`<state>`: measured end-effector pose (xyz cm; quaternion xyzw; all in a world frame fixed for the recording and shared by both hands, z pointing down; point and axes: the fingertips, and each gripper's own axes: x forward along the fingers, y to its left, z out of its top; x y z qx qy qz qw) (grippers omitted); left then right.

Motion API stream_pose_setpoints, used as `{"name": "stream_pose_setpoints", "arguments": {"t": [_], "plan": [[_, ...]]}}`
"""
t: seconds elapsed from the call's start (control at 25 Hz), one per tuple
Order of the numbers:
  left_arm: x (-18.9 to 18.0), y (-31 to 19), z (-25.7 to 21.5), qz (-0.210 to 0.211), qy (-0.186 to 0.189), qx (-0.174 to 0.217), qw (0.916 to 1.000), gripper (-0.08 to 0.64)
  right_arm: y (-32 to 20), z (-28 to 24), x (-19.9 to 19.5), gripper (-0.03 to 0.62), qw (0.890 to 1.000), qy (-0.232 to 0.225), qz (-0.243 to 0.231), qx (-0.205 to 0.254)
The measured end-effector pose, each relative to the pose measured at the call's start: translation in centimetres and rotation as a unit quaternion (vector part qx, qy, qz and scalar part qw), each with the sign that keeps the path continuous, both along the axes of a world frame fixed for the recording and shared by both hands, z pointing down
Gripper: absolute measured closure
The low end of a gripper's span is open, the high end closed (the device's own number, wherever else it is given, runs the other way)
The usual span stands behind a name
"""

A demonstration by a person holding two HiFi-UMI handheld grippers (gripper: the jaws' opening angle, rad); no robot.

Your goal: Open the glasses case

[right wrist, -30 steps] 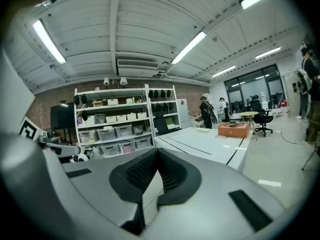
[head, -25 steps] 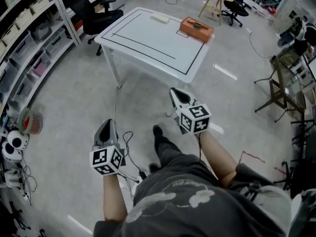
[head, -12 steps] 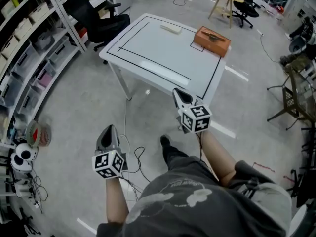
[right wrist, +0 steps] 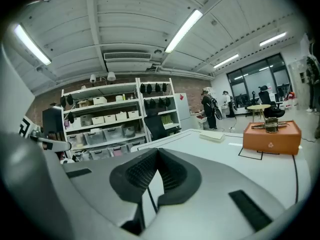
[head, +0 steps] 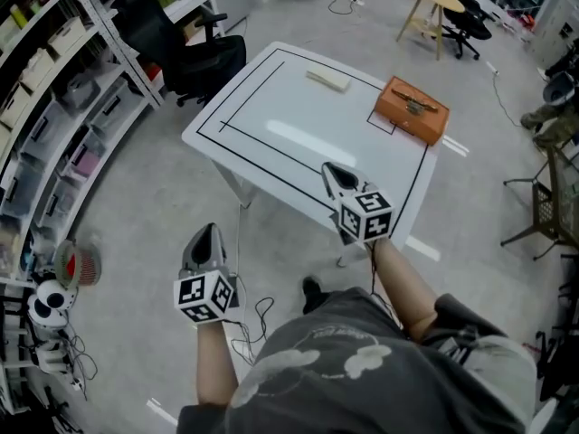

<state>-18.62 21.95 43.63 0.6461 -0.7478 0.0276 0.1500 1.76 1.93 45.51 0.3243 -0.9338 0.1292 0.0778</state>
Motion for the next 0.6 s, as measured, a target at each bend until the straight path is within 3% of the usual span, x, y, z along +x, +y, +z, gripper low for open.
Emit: {"name": "stream_pose_setpoints", "arguments": {"t": [0.36, 0.6], "plan": [[1.1, -10.2, -0.3, 0.033, -0.001, 0.002, 0.9994, 0.558, -7.5, 0.1, 1.0, 0.592, 1.0, -0.014, 0.012, -0.013], [2.6, -16.0, -0.3, 0.082, -0.012, -0.007, 0.9966, 0.557, -9.9, 1.2, 3.4, 0.592, 0.997, -0.036, 0.059, -0.038]]}}
